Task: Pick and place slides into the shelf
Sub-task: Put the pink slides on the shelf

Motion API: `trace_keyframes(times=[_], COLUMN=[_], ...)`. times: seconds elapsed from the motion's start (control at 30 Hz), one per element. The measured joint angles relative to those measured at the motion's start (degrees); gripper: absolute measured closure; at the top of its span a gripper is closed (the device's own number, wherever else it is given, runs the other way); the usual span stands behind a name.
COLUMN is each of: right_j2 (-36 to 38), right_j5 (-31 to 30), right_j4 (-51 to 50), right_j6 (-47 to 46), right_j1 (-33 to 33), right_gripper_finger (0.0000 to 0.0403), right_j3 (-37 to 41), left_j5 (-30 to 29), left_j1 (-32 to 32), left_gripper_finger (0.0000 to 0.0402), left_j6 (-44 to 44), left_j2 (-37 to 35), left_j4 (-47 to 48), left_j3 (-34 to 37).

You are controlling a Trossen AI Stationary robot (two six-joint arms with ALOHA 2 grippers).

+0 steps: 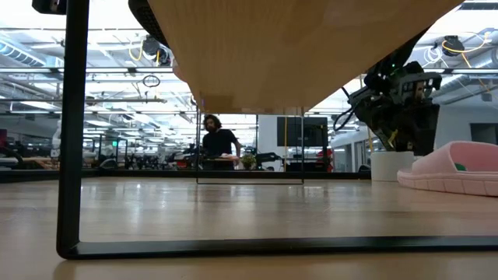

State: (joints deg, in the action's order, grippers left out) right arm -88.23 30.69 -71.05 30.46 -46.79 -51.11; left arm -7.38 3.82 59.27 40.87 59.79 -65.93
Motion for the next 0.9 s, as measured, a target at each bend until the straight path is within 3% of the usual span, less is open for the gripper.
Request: trace_keyframes(times=[0.17, 0.33, 0.9], right_j2=[0.0, 0.0, -0.1], right_j5=[1.1, 4.2, 1.8], right_j4=[-0.4, -1.0, -0.3], right_j6=[0.3, 2.7, 4.8], right_j1=[0.0, 0.0, 0.0], right_gripper_finger=[0.0277, 0.0243, 0.0236], right_j3=[0.0, 0.0, 2.1], left_j5=[0.0, 0.0, 1.0], left_j1=[0.0, 0.0, 0.0], left_gripper_finger=[0.0319, 0.0319, 0.0319], left_j6=[0.4, 0.9, 1.0], left_j2=[0.0, 0.0, 0.0], left_j4=[0.0, 0.0, 0.0], left_j3=[0.0, 0.0, 0.0])
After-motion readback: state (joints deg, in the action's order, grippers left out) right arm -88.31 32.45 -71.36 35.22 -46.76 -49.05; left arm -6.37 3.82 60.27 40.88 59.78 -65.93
